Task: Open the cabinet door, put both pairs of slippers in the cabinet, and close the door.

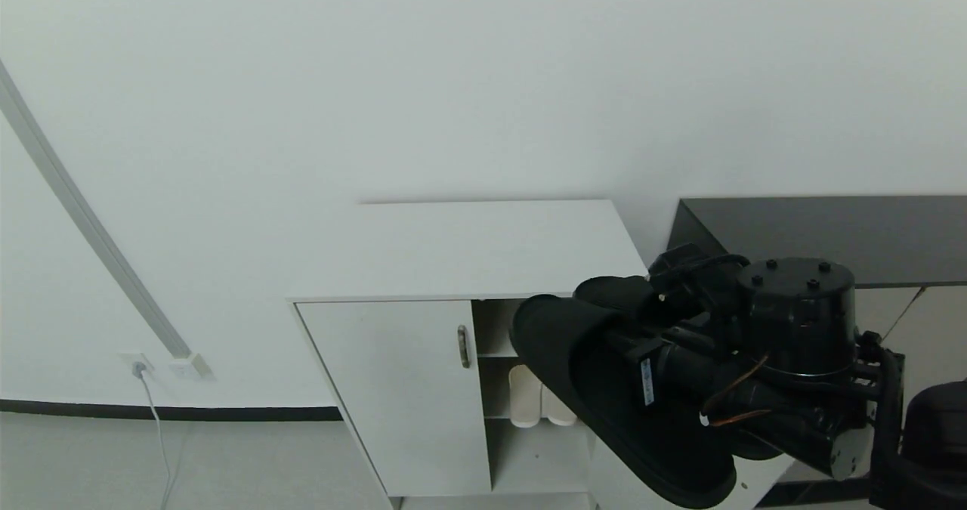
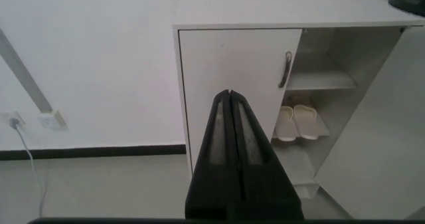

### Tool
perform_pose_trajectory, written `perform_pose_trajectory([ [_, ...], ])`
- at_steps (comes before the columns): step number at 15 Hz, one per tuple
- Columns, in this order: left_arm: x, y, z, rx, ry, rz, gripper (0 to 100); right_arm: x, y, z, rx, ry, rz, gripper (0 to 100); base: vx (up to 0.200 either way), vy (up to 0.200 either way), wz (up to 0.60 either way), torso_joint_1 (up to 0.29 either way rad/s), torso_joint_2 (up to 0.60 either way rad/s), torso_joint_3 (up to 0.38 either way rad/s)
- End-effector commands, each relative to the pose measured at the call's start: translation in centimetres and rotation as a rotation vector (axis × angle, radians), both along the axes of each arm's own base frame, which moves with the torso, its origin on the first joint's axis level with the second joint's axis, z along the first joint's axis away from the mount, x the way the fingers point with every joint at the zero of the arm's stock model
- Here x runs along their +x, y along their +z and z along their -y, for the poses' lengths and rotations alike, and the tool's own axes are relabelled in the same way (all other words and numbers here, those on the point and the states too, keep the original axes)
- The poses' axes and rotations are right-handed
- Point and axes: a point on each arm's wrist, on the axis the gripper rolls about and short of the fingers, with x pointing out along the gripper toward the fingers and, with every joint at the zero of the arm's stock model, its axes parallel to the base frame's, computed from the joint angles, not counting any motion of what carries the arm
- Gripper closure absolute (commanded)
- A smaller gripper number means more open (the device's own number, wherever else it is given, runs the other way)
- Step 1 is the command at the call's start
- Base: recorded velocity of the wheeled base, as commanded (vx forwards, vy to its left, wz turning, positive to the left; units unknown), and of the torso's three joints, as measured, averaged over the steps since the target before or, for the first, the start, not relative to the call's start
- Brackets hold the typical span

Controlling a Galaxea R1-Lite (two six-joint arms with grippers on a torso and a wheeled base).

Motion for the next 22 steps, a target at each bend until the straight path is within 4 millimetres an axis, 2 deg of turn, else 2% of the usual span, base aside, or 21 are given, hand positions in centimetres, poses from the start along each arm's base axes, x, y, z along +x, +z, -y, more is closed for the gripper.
perform_pose_trajectory([
  [1,0.01,0.0,0.0,0.0,-0.001,-0.002,100,-0.09,-0.04,-0.16,0.001,0.01,-0.001,100,0.0,0.0,0.0,0.0,0.0,0.0],
  [10,0.01,0.0,0.0,0.0,-0.001,-0.002,100,-0.44,-0.41,-0.38,0.001,0.024,0.001,100,0.0,0.0,0.0,-0.016,0.04,0.021],
  [22,0.01,0.0,0.0,0.0,-0.001,-0.002,100,-0.39,-0.69,-0.49,0.001,0.025,0.012,100,0.0,0.0,0.0,-0.2,0.48,0.279],
])
